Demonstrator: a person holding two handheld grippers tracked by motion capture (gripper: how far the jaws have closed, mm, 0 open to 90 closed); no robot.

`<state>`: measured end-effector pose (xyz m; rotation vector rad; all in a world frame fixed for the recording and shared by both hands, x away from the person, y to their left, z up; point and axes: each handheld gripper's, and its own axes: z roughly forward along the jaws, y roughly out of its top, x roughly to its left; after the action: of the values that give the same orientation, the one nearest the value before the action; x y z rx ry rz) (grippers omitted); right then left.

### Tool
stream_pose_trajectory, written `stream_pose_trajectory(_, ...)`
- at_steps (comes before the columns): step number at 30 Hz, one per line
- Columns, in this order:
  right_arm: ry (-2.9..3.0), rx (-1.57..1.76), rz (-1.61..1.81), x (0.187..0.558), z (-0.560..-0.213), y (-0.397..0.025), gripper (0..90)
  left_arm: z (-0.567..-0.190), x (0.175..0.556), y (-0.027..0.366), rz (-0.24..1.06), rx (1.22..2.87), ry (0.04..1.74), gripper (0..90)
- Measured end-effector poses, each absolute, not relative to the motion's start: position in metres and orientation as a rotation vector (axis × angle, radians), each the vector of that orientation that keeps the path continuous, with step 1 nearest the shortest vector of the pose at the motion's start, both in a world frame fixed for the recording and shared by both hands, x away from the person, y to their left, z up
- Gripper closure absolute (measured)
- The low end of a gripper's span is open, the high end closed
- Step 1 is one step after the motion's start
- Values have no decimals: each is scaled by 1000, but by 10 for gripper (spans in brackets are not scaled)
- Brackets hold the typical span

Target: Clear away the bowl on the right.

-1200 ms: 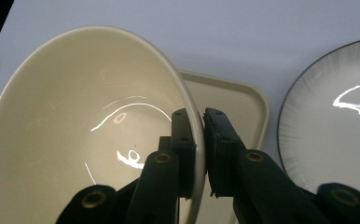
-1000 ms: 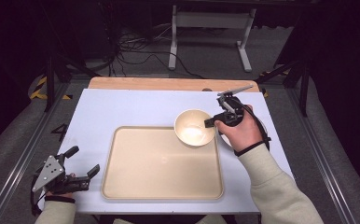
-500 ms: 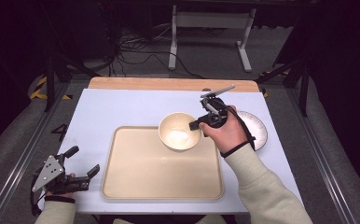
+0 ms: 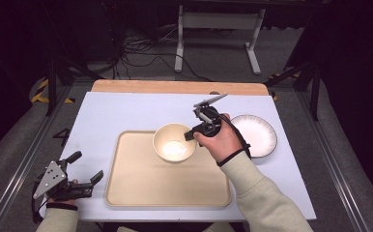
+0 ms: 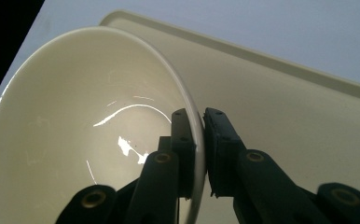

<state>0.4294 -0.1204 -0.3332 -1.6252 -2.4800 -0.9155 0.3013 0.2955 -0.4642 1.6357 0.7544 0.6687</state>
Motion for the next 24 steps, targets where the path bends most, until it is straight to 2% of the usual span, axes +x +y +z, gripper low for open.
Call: stream_pose_trajectory(24, -2466, -1593, -824, 433, -382, -98, 826, -464, 301, 295, 668, 1636, 751, 2)
